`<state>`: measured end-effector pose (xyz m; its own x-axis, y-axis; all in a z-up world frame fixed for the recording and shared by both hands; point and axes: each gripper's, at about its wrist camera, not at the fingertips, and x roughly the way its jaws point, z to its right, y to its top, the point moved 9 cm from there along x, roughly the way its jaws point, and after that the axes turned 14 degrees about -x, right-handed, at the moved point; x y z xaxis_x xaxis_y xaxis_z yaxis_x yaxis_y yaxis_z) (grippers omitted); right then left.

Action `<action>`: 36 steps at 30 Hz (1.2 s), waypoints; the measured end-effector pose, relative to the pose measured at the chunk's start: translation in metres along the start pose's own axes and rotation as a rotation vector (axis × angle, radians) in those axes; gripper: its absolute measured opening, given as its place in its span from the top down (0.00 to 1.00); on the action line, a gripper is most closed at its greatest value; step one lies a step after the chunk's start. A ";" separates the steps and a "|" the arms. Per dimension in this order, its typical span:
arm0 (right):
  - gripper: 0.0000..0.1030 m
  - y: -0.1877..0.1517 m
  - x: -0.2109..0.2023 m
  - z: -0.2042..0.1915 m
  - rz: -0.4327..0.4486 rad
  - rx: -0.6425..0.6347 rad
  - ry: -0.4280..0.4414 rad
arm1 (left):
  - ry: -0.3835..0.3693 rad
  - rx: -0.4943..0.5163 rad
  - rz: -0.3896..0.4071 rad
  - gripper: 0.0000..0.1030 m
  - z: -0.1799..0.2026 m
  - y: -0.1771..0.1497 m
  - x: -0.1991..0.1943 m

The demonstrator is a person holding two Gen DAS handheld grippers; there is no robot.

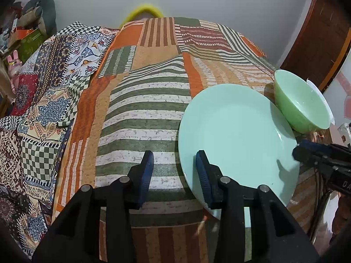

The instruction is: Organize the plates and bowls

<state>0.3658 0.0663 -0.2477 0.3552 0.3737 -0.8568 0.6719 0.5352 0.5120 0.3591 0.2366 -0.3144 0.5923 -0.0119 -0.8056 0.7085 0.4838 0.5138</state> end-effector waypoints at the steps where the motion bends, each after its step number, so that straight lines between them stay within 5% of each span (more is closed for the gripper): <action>1: 0.66 -0.001 0.002 0.000 -0.005 0.000 -0.004 | -0.001 0.004 -0.001 0.62 0.000 0.000 0.000; 13: 0.70 -0.002 0.012 0.009 -0.028 0.030 -0.026 | -0.045 0.044 -0.017 0.81 0.011 -0.003 0.003; 36: 0.70 -0.013 0.019 -0.018 -0.087 -0.072 0.078 | -0.028 0.036 -0.079 0.81 -0.016 -0.041 -0.029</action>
<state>0.3519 0.0795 -0.2693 0.2435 0.3799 -0.8924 0.6485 0.6205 0.4411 0.3064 0.2309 -0.3167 0.5440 -0.0731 -0.8359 0.7665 0.4487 0.4596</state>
